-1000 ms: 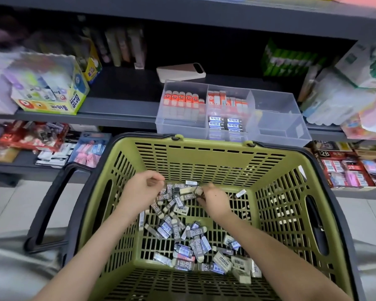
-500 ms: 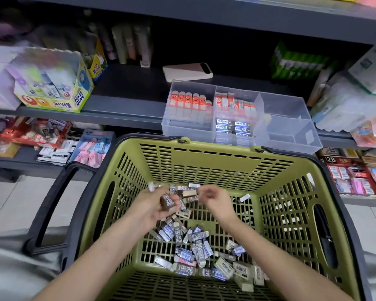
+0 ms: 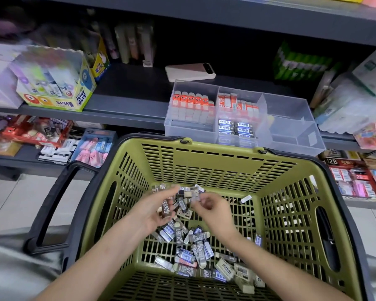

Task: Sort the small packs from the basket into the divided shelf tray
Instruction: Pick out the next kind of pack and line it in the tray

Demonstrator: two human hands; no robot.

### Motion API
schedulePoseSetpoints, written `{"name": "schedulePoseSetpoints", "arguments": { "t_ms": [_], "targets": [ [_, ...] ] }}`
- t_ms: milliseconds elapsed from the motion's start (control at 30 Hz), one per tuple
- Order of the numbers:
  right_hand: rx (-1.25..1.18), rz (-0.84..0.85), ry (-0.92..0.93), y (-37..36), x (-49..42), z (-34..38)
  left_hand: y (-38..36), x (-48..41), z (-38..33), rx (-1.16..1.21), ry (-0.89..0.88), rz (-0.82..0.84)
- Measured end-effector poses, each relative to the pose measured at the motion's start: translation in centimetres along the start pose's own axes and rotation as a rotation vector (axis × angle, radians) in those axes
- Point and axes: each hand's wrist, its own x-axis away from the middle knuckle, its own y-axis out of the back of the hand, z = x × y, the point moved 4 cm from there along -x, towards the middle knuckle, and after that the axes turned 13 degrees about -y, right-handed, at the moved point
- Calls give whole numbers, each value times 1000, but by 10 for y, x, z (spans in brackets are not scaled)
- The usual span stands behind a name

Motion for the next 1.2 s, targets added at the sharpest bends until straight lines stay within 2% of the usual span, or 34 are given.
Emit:
{"name": "schedulePoseSetpoints", "arguments": {
  "t_ms": [100,167,233,300,333,400,533,633,700,767,833,933,1033,1100,1167,1200],
  "targets": [
    [-42,276,161,-24,26,31,-13,4,6,4,-25,115],
    [-110,357,139,-27,26,33,-10,2,8,25,-63,56],
    [-72,216,115,-21,10,21,-1,-2,7,81,-57,-61],
    [306,-12,101,-12,-17,2,9,-6,6,114,-21,-131],
    [514,-72,95,-10,-29,-10,11,-6,6,120,-4,-143],
    [746,-68,98,-13,-47,-32,14,-6,7,114,25,-143],
    [952,-30,127,-20,-55,-52,18,-9,7,96,43,-164],
    [899,-5,13,-13,-47,-51,20,-9,10,52,48,-179],
    [637,43,-147,-7,-38,-46,20,-9,13,16,45,-186],
    [286,121,-223,-6,-22,-31,18,-9,15,-2,47,-167],
    [112,229,-156,-15,-2,-7,12,-6,13,-23,59,-84],
    [126,370,22,-33,15,23,5,0,8,-20,56,6],
    [11,484,105,-39,6,37,15,3,-6,61,-21,-119],
    [102,351,145,-38,-16,30,22,4,-20,122,-93,-173],
    [488,219,285,-47,-37,18,22,9,-34,247,-128,-133],
    [665,227,373,-56,-43,11,20,12,-40,302,-133,-96]
  ]
}}
